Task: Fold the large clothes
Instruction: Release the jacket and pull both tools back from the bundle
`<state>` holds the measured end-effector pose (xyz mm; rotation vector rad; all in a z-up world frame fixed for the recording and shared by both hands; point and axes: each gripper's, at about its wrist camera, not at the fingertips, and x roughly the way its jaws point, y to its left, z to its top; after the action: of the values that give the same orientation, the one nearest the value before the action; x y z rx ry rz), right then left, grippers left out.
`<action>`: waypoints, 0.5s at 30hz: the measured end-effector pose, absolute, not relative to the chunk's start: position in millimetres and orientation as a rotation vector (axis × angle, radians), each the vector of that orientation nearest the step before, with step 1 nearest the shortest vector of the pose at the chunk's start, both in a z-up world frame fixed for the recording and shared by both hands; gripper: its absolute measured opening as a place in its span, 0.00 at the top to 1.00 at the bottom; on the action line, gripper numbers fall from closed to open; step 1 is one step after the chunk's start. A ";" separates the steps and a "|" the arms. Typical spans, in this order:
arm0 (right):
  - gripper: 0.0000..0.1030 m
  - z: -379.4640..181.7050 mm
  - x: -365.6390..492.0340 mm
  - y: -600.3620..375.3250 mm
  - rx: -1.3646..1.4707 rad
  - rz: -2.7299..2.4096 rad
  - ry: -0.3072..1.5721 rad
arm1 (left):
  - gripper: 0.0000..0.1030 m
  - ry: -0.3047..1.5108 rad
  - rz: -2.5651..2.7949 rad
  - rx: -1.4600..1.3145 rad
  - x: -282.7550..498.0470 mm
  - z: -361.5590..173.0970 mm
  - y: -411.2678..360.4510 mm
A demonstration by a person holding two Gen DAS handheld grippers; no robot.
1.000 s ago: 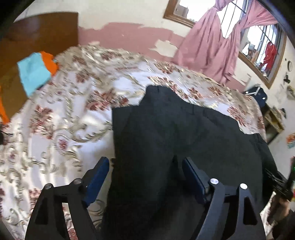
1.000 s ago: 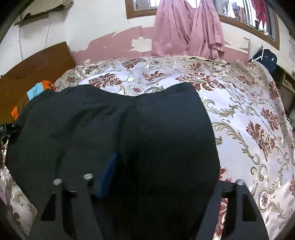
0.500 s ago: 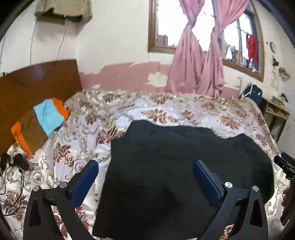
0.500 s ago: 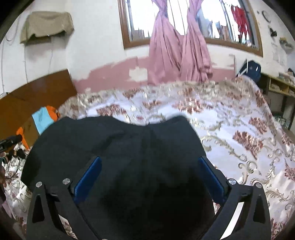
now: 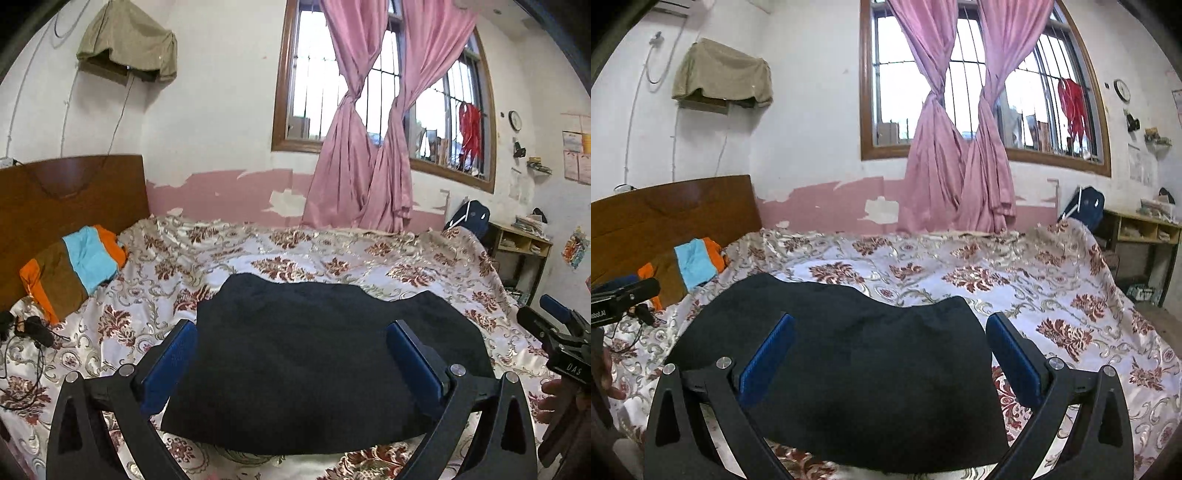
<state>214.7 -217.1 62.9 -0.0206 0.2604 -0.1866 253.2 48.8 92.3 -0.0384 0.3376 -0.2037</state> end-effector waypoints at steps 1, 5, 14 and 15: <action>0.01 64.8 208.7 -212.6 -0.024 -0.184 0.252 | 0.00 0.328 -0.204 -0.032 246.6 93.1 47.7; 0.01 73.8 179.3 -196.3 -0.031 -0.174 0.212 | 0.00 0.294 -0.216 -0.004 218.3 101.1 44.1; 0.01 84.7 127.0 -176.9 -0.037 -0.153 0.165 | 0.00 0.241 -0.235 0.007 161.0 110.9 42.1; 0.01 84.4 122.1 -176.3 -0.035 -0.146 0.163 | 0.00 0.244 -0.241 0.006 154.3 109.9 41.5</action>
<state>122.1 -176.3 84.4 -0.0346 0.1628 -0.1463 154.3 41.5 109.9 0.0059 0.2436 -0.2405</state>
